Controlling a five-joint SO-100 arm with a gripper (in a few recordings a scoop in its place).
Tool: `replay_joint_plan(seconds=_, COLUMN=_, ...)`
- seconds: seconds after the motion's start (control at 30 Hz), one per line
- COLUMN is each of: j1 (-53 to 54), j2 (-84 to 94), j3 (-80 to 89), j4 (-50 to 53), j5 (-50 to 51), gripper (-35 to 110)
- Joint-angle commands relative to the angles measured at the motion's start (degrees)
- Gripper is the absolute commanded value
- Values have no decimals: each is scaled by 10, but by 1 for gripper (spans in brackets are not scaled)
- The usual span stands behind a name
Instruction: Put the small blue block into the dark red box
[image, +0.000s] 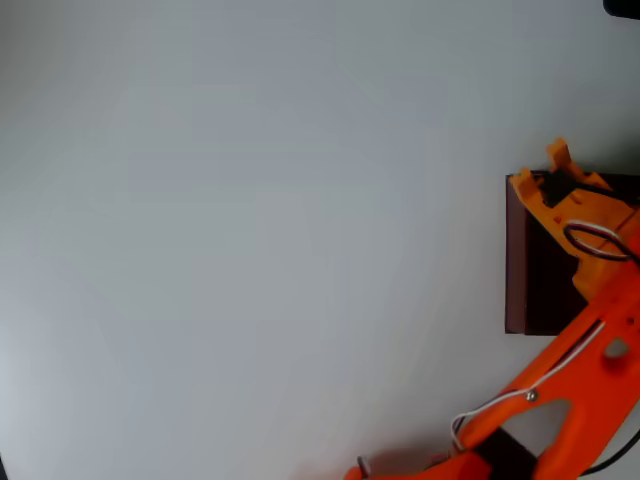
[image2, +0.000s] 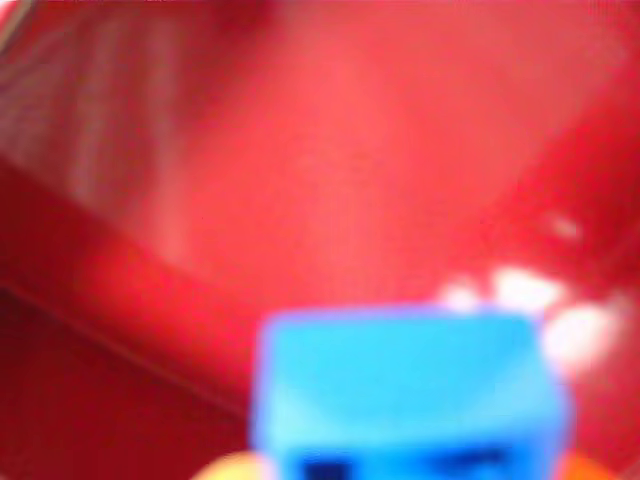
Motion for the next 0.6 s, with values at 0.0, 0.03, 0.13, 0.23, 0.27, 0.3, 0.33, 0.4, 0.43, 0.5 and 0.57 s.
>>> replay_joint_plan(seconds=0.0, j1=3, j2=-25, j3=-12, j4=11, j5=19, gripper=3)
replay_joint_plan(seconds=0.03, j1=2, j2=-35, j3=-12, j4=11, j5=26, gripper=11)
replay_joint_plan(seconds=0.13, j1=5, j2=-44, j3=-2, j4=11, j5=40, gripper=19)
replay_joint_plan(seconds=0.23, j1=7, j2=-17, j3=20, j4=11, j5=40, gripper=19)
replay_joint_plan(seconds=0.27, j1=7, j2=-2, j3=31, j4=11, j5=39, gripper=19)
replay_joint_plan(seconds=0.3, j1=7, j2=17, j3=47, j4=11, j5=39, gripper=19)
replay_joint_plan(seconds=0.33, j1=8, j2=38, j3=64, j4=11, j5=39, gripper=19)
replay_joint_plan(seconds=0.4, j1=5, j2=91, j3=109, j4=10, j5=34, gripper=19)
replay_joint_plan(seconds=0.43, j1=3, j2=121, j3=137, j4=8, j5=31, gripper=18)
replay_joint_plan(seconds=0.5, j1=-7, j2=200, j3=215, j4=-8, j5=22, gripper=18)
replay_joint_plan(seconds=0.57, j1=-21, j2=296, j3=316, j4=-43, j5=14, gripper=18)
